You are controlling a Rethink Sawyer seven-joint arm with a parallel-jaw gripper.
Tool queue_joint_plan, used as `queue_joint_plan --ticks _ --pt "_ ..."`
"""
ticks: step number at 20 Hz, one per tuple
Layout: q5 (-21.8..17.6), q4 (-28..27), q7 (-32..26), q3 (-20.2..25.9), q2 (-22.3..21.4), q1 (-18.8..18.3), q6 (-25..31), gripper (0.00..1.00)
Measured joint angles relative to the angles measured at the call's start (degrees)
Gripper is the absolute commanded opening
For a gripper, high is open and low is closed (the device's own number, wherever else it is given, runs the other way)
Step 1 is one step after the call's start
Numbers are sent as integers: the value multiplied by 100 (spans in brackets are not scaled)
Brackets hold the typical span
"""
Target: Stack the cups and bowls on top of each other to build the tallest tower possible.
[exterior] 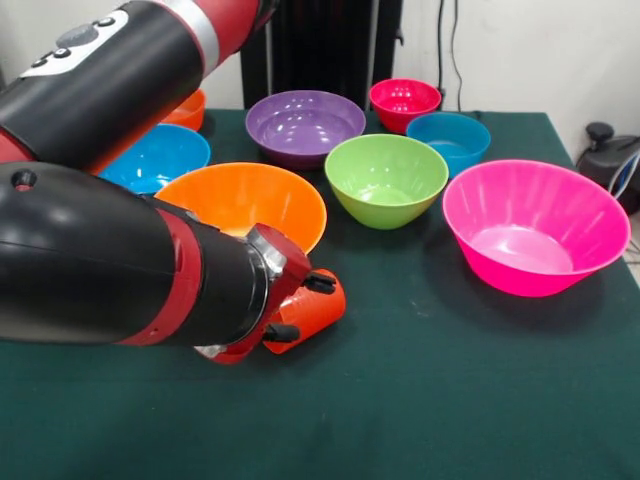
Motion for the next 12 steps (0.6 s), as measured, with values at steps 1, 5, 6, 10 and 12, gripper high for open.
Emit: queue_joint_plan --ticks 1,5,6,10,12 --pt "135 104 0 -110 5 -19 -58 100" --pt "306 364 0 -440 -16 -76 -262 100" --pt "323 455 0 -575 -33 -98 -343 100" --pt "345 729 0 -1047 -108 -157 -593 100" --pt "433 974 0 -1424 -179 -223 -805 100"
